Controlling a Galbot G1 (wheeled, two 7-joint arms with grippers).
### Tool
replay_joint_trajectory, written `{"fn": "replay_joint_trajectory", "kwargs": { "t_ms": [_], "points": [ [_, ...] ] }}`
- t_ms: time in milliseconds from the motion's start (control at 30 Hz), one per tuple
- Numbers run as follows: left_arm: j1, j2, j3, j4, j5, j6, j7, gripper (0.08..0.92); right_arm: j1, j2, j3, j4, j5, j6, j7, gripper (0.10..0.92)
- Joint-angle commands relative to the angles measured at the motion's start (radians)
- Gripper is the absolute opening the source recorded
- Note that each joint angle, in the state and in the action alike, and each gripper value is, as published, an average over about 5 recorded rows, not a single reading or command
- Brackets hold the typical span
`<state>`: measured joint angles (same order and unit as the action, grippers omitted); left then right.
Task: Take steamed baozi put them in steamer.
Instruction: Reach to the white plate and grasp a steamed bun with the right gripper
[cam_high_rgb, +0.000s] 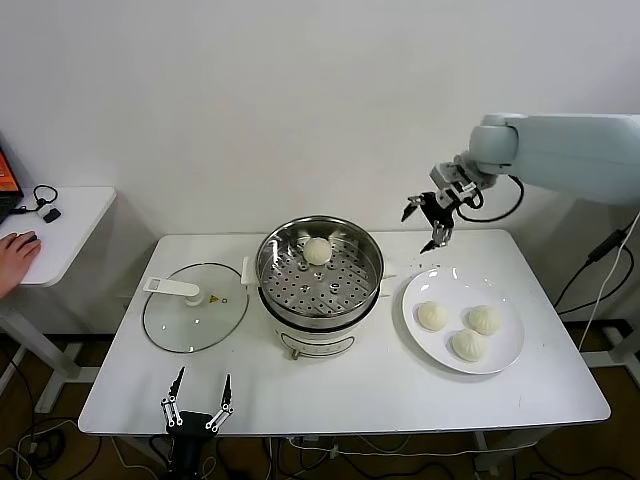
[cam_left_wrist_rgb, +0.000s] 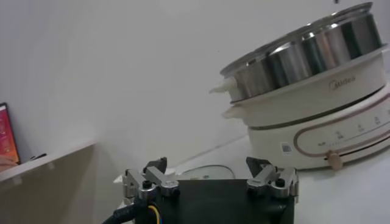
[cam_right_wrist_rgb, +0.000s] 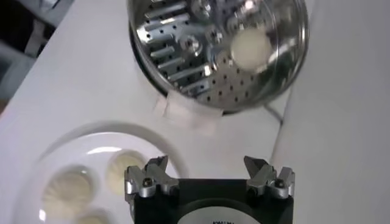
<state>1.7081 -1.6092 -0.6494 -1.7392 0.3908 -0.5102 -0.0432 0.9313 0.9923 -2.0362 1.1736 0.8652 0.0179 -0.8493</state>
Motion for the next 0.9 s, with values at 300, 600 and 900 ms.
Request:
{"fn": "replay_joint_trajectory", "kwargs": {
  "t_ms": [300, 600, 900],
  "points": [
    [0.008, -0.049, -0.011, 0.009, 0.001, 0.001, 0.001, 0.823, -0.22, -0.046, 0.104, -0.042, 0.025, -0.269, -0.097, 0.823],
    [0.009, -0.049, -0.023, 0.013, 0.003, 0.003, 0.003, 0.823, -0.348, -0.017, 0.158, -0.164, -0.115, -0.207, -0.178, 0.823],
    [0.002, -0.049, -0.025, 0.025, 0.002, 0.0, 0.003, 0.823, -0.432, -0.01, 0.206, -0.188, -0.202, -0.225, -0.128, 0.823]
  ]
}}
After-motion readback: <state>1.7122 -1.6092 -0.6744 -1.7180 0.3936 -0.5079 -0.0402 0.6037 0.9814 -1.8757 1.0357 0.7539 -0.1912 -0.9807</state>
